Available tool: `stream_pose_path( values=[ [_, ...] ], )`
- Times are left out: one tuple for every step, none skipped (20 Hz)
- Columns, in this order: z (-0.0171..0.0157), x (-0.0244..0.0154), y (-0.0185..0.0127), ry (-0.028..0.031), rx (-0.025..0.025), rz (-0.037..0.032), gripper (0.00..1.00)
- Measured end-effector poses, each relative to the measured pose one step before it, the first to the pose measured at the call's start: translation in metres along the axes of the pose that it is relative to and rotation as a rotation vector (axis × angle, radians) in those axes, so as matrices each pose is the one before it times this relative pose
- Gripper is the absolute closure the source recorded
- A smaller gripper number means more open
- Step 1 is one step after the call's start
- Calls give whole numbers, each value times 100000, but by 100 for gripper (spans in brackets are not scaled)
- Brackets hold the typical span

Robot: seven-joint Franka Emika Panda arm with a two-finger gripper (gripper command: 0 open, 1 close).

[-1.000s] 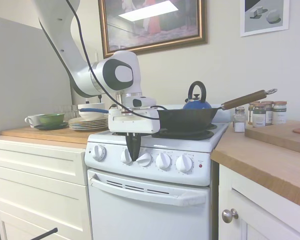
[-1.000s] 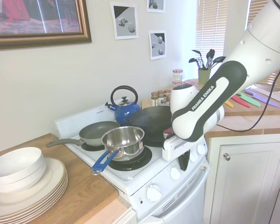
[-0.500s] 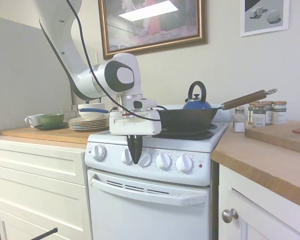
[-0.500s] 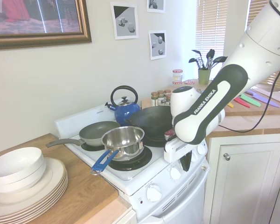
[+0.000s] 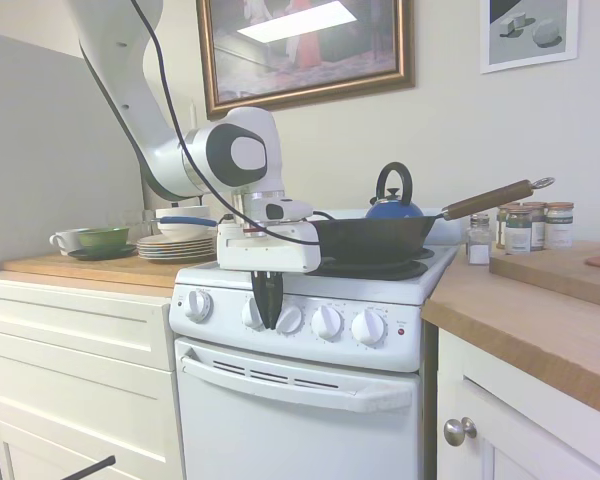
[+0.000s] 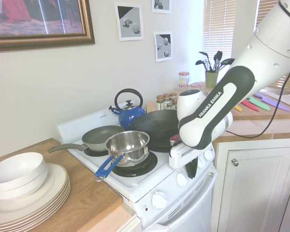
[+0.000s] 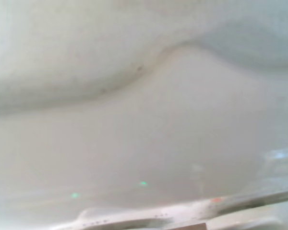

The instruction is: Turn on the stove on the top left

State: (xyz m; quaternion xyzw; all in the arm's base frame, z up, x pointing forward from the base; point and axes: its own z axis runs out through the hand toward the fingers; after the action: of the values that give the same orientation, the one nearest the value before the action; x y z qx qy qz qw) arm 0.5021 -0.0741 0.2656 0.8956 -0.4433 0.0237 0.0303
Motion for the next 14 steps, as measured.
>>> stream_pose_path(
  values=[
    [-167, -56, 63, 182, 350, -150, 100],
    [-188, -96, 88, 175, 319, -100, 100],
    [-218, -100, 99, 144, 307, -71, 100],
    [-286, -108, 131, 153, 400, -15, 100],
    [-328, -60, 80, 179, 561, 45, 100],
    [-351, -83, 93, -10, 724, 99, 100],
    [-328, -127, 122, -357, 750, 137, 0],
    [-278, -119, 125, -461, 632, -38, 0],
    [-263, -84, 115, -259, 345, -105, 0],
    [-248, -24, 61, -116, 104, -1, 0],
    [-201, 2, 25, -47, 111, 70, 0],
    [-163, 5, 5, 33, 198, 86, 0],
    [-118, -16, -7, -9, 126, 34, 0],
    [-110, -37, -15, -23, 54, -41, 0]
  ],
)
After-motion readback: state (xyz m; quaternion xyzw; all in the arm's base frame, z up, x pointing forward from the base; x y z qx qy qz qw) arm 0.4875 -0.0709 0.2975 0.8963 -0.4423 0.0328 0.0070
